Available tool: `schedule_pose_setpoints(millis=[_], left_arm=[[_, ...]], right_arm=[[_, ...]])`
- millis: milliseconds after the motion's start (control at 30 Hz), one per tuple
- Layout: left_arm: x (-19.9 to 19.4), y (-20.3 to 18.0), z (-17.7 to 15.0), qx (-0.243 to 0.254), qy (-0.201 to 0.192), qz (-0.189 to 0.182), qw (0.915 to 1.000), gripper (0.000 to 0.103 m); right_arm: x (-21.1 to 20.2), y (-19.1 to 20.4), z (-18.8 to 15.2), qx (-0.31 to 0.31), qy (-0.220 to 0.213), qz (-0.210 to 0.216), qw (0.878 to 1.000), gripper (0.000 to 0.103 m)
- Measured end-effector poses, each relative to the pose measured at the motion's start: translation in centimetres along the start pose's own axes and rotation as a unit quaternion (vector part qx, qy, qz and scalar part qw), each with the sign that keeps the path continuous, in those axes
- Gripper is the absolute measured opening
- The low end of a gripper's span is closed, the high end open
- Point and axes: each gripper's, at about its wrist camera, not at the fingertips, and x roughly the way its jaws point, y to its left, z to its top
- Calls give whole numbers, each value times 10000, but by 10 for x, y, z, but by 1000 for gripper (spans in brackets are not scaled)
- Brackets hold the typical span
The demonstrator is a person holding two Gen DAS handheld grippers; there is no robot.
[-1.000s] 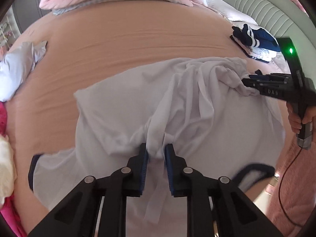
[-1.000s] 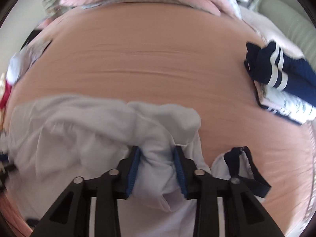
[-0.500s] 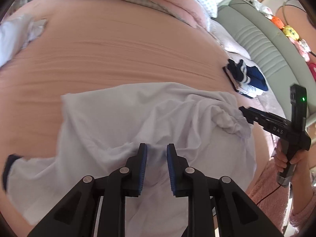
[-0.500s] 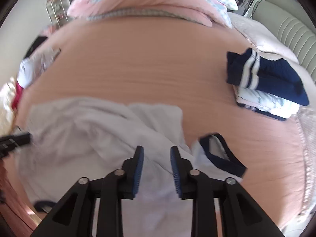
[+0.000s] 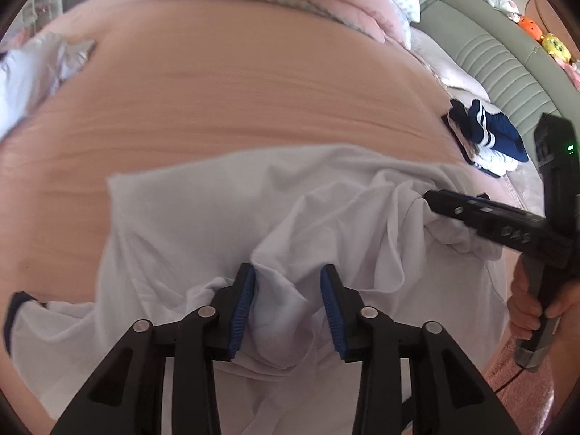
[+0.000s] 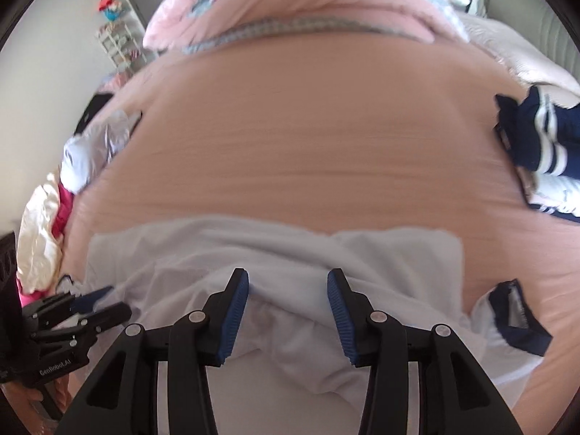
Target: Fold clothes
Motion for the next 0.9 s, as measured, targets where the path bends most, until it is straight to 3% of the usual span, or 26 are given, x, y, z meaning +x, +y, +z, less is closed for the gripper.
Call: schedule_pose_setpoints(millis=[33,267,400,467,500,567,667,800,900], left_arm=[[-1,0,-1,38,24,-31,10000,7],[-47,-26,-20,1018,-175,-224,9944,5],[-63,-42,-42,1775,132,-543,9825,5],[-55,-40,-50,1959,597,-681,9764,6],[-49,-39,-53,1990,825,-672,9742,6],[-51,-31,-58,1850,836,-698,9767,6],[-54,-18,-61,1570,786,-775,9814,7],[-57,2,-58,1093,719,-796,9882,7],[-59,12,-60,886,693,-700,9912,11]], right_arm=[[6,0,-3,-19,154,-94,9998,27],[-19,1,-40,-470,489,-366,9970,21],[-42,15,-59,-966,604,-752,9906,21],[-56,26,-63,-1110,469,-743,9899,21],[-64,32,-63,-1153,377,-621,9907,25],[-81,44,-62,-1185,150,-165,9927,25],[-81,63,-61,-1251,233,461,9908,25],[-56,89,-62,-1358,338,412,9893,25],[-39,93,-67,-1146,544,911,9877,25]])
